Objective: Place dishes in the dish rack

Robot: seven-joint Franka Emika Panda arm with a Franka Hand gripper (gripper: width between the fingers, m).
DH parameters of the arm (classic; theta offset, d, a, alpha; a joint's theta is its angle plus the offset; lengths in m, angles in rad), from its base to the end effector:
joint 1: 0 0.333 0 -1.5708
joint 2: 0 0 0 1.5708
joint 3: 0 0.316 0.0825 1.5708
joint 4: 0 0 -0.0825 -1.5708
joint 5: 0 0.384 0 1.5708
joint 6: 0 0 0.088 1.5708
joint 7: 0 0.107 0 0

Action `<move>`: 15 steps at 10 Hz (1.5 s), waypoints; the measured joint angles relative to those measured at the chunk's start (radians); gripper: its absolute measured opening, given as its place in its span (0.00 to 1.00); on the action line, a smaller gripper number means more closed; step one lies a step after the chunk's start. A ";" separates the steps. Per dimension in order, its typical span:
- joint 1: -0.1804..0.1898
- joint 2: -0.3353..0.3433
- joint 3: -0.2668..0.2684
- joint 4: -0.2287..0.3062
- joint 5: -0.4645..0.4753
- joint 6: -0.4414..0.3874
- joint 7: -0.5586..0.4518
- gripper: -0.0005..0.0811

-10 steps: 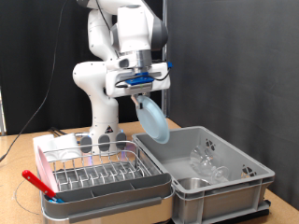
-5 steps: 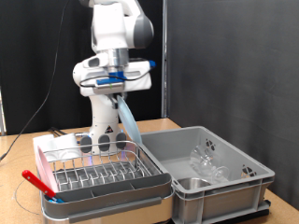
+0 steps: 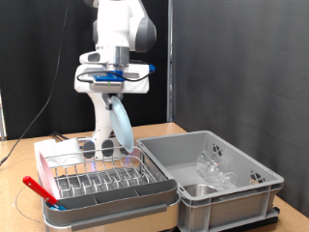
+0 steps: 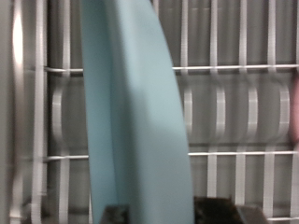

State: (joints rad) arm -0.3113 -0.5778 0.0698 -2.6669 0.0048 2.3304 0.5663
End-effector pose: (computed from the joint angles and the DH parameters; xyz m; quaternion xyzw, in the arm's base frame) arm 0.3710 -0.0915 0.4408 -0.9109 0.3945 -0.1210 0.0019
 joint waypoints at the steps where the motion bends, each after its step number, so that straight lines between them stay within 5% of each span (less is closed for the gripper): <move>1: -0.024 0.000 0.006 0.016 -0.049 -0.003 0.001 0.05; 6: -0.115 0.088 -0.019 0.197 -0.151 -0.194 -0.072 0.05; 9: -0.122 0.083 -0.017 0.159 -0.168 -0.103 -0.055 0.05; 15: -0.218 0.165 -0.019 0.149 -0.281 0.048 0.007 0.05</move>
State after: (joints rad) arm -0.5297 -0.4132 0.0505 -2.5181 -0.2767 2.3784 0.5737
